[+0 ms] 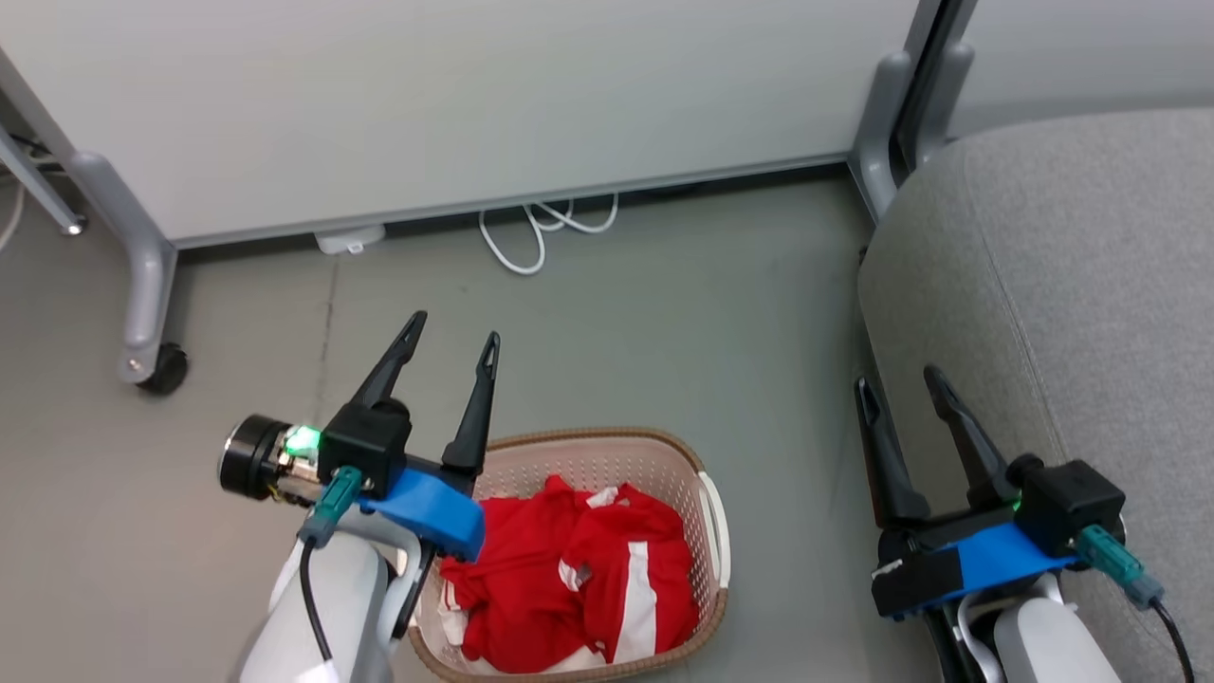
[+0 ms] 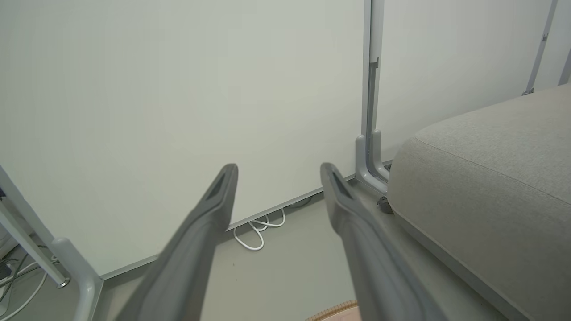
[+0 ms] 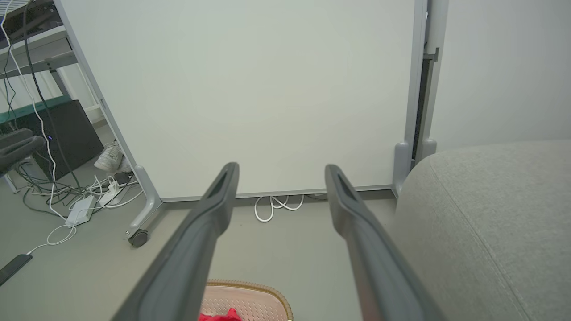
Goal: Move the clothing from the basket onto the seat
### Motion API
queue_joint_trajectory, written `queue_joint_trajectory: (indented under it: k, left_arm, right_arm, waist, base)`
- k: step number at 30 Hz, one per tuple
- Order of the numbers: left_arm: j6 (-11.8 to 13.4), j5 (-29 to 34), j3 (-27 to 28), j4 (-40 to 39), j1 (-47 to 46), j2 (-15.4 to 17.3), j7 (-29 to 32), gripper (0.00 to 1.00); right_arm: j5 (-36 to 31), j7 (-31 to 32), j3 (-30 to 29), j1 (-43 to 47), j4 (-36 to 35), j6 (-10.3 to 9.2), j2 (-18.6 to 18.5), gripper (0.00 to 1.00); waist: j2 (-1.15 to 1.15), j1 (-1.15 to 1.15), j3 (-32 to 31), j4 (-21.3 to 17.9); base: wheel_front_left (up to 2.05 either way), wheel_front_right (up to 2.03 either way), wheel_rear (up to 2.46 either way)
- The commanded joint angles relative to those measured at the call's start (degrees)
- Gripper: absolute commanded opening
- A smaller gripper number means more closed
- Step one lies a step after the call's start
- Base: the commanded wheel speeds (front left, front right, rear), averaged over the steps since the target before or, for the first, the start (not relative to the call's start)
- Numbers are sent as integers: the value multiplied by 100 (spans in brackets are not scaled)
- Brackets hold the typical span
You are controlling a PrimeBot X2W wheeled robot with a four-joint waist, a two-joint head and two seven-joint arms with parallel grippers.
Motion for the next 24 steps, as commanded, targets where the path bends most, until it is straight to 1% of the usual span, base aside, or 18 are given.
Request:
queue_joint_trajectory:
  k: [1, 8, 15, 20, 21, 23, 24]
  left_arm:
    - [-5, -12, -119, 95, -219, 89, -16, 100]
    - [-7, -183, -839, 744, -940, 492, -16, 100]
    - [-7, -328, -1636, 1464, -1578, 798, -17, 100]
    - [-7, -498, -2083, 1932, -2009, 902, -17, 100]
    - [-7, -498, -2083, 1932, -2009, 902, -17, 100]
    - [-7, -557, -2389, 2277, -2257, 962, -16, 100]
    - [-7, -557, -2389, 2277, -2257, 962, -16, 100]
  right_arm:
    - [4, -18, -3, -125, -41, 2, -23, 100]
    - [-10, -17, 69, -516, -161, 2, -22, 100]
    - [52, -14, 168, -876, -287, 2, -20, 100]
    - [4, -12, 220, -1098, -367, 2, -20, 100]
    - [4, -12, 220, -1098, -367, 2, -20, 100]
    - [-26, -12, 212, -1217, -427, 3, -20, 100]
    - [-26, -12, 212, -1217, -427, 3, -20, 100]
  waist:
    - [0, 0, 279, -159]
    - [0, 0, 998, -465]
    - [0, 0, 1633, -734]
    - [0, 0, 2094, -865]
    - [0, 0, 2094, -865]
    - [0, 0, 2369, -915]
    - [0, 0, 2369, -915]
  base:
    - [0, 0, 0]
    - [0, 0, 0]
    - [0, 0, 0]
    - [0, 0, 0]
    - [0, 0, 0]
    - [0, 0, 0]
    - [0, 0, 0]
